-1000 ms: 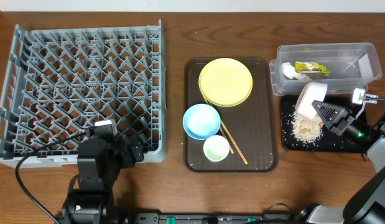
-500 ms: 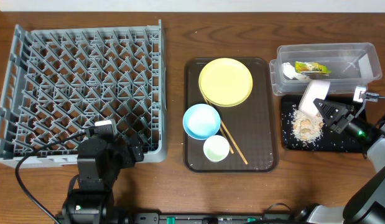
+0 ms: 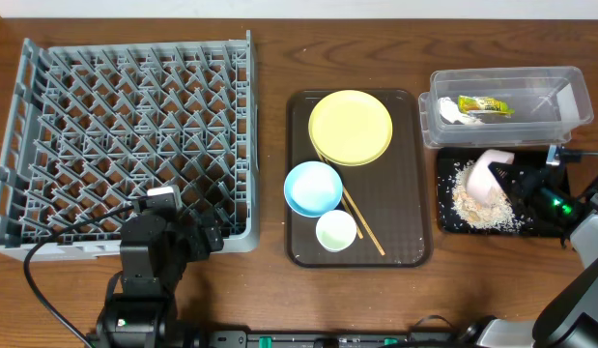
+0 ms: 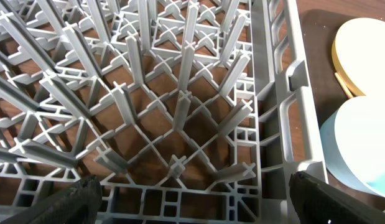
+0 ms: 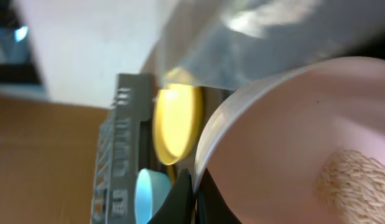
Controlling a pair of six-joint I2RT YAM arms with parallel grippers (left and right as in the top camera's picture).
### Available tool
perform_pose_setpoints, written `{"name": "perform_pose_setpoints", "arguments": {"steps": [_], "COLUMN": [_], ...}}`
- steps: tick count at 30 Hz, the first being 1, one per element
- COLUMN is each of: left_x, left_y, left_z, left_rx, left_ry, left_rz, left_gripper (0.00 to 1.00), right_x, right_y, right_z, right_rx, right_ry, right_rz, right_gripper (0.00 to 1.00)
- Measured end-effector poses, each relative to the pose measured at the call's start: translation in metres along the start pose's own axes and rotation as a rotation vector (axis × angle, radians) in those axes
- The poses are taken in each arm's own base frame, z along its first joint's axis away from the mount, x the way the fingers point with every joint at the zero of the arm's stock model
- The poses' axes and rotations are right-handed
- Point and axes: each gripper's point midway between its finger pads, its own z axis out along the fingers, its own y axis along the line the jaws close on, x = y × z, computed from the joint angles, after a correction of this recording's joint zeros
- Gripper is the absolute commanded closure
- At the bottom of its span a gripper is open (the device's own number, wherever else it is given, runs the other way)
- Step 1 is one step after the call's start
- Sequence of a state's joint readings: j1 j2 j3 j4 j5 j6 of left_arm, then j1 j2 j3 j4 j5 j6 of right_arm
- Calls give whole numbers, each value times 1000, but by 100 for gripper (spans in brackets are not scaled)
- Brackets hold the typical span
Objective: Sort waste into correct bins and load items into the dishwasher rack
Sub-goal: 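Hold the pink bowl inverted, shaking rice onto the black tray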
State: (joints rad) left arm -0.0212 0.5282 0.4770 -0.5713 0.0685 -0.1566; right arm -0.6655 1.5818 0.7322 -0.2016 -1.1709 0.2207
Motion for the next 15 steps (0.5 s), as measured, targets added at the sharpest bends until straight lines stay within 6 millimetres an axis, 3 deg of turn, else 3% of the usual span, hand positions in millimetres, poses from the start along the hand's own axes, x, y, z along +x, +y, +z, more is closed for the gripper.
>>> {"name": "perform_pose_setpoints", "arguments": {"steps": [9, 15], "left_x": [0, 0], "left_y": [0, 0], "left_z": [0, 0], "left_rx": [0, 0], "left_ry": [0, 0], "left_rz": [0, 0], "left_gripper": [2, 2], "right_x": [3, 4], "right_y": [44, 47], "right_z": [-6, -7], "right_rx": [-258, -275], "right_ry": [21, 25], "right_rz": [-194, -196], "right_gripper": [99, 99]}}
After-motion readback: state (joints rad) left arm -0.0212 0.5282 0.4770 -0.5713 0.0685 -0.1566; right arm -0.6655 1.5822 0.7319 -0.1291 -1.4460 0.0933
